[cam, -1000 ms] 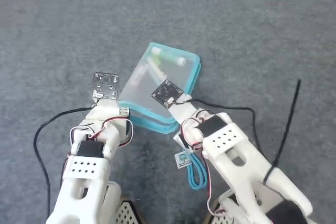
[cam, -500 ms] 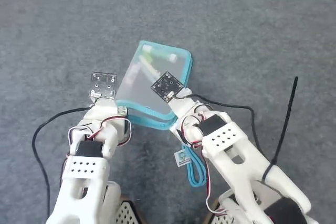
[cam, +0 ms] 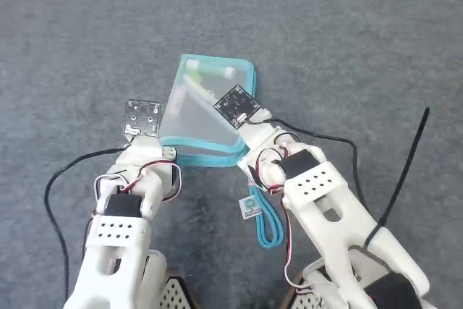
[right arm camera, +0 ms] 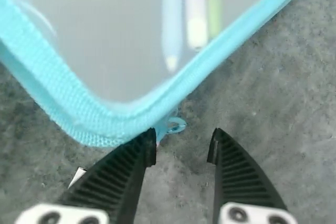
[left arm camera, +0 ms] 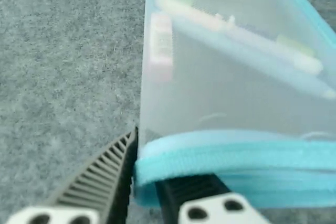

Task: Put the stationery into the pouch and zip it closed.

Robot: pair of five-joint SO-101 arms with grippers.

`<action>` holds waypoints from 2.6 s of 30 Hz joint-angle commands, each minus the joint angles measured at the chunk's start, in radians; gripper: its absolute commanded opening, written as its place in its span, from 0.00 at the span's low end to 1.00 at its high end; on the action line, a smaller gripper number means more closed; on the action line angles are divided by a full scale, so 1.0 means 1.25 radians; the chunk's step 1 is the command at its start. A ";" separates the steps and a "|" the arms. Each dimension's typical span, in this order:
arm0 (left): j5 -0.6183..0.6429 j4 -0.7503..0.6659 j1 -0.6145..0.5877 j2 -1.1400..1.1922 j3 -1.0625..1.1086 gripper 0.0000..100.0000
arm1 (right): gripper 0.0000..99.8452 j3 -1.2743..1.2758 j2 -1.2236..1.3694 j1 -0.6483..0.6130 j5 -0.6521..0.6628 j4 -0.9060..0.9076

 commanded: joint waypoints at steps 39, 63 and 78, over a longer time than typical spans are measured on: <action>0.014 -0.025 0.001 0.000 -0.036 0.01 | 0.00 -0.228 0.359 -0.004 -0.169 0.020; 0.001 -0.005 0.042 0.007 -0.053 0.01 | 0.01 -0.257 -0.420 -0.271 0.086 0.457; -0.001 -0.005 0.041 0.009 -0.052 0.01 | 0.01 -0.484 -0.552 -0.466 0.124 0.643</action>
